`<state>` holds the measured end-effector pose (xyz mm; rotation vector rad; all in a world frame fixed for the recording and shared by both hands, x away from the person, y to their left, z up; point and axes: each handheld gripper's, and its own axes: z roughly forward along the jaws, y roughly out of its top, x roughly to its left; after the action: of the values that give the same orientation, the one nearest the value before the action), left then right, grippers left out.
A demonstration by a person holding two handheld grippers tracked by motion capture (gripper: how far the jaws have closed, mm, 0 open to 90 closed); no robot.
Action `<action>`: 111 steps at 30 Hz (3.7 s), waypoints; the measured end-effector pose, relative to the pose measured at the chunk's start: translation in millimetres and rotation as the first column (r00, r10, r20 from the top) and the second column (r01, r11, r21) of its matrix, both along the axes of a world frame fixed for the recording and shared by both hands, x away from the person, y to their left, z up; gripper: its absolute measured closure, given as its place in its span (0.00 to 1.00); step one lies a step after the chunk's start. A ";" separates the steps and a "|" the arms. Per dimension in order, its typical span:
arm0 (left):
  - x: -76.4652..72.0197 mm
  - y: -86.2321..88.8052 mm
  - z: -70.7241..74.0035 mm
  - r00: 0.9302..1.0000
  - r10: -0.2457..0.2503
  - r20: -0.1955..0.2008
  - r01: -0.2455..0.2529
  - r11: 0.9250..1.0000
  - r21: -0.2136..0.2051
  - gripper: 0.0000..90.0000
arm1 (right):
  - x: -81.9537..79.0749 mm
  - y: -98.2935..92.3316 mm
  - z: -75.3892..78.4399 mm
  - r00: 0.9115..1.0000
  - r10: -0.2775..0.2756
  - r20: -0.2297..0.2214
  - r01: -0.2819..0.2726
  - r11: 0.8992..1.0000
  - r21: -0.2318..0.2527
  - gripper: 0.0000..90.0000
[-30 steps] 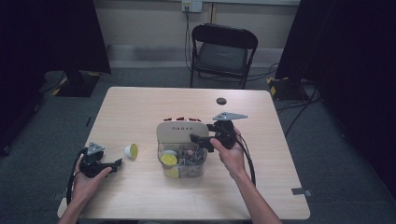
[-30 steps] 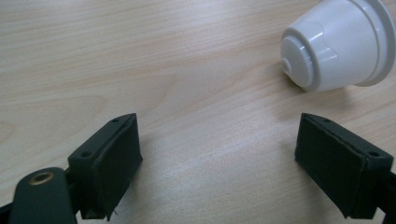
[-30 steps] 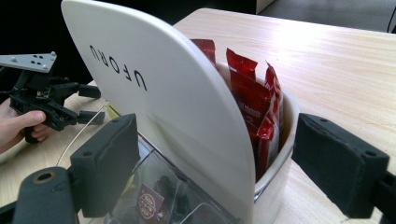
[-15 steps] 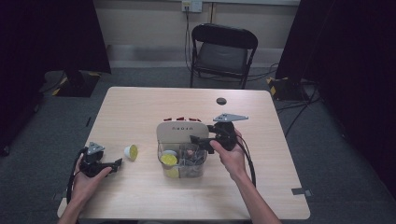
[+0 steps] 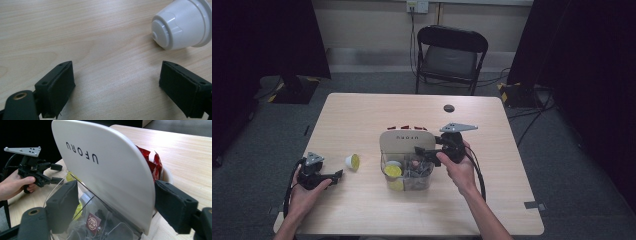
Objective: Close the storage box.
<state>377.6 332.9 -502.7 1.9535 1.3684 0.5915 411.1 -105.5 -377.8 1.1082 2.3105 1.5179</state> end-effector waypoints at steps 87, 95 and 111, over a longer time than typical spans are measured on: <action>7.2 -0.4 -0.4 1.000 0.002 -0.008 -0.001 1.000 0.004 0.09 | -41.3 -22.6 -17.0 0.999 -0.027 0.018 0.028 0.998 -0.057 0.16; 7.8 -0.1 -0.3 1.000 0.000 -0.008 0.000 1.000 0.012 0.09 | -45.9 -24.0 -29.3 1.000 -0.031 -0.004 0.030 0.995 -0.092 0.17; 7.8 -0.2 -0.3 1.000 0.000 -0.008 0.000 1.000 0.011 0.09 | -51.3 -55.0 -42.6 0.994 -0.106 -0.024 0.103 0.990 -0.098 0.17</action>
<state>385.4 332.7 -503.1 1.9670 1.3729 0.5931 359.8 -160.5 -420.4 1.2131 2.2788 1.3464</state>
